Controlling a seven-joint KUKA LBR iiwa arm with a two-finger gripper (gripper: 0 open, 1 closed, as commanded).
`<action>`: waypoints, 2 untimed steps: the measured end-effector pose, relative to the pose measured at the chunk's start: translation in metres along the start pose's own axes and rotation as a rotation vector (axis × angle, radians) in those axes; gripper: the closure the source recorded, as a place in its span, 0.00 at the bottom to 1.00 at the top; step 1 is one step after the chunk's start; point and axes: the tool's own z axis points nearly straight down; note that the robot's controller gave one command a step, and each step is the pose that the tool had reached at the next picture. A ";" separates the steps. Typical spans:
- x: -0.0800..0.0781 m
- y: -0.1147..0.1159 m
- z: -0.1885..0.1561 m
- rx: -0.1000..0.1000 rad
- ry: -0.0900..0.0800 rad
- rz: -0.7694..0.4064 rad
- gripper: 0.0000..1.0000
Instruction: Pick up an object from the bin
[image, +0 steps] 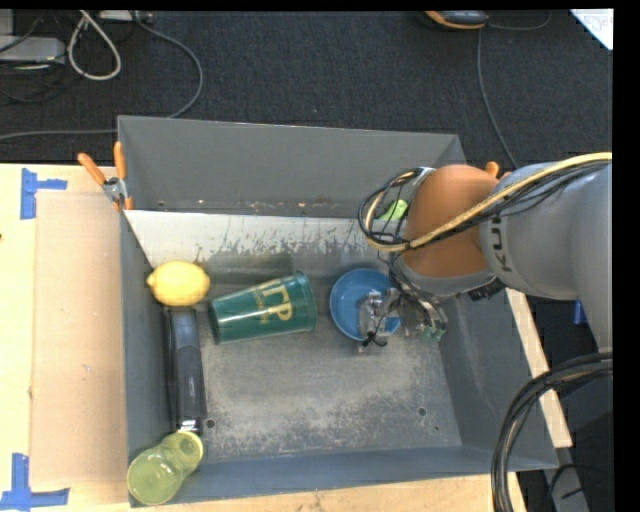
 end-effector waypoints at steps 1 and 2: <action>0.000 0.000 0.000 0.000 0.001 0.005 1.00; 0.003 0.001 -0.034 -0.001 0.011 0.006 1.00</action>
Offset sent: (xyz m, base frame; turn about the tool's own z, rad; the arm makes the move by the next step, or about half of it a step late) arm 0.0000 0.0001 0.0857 0.0035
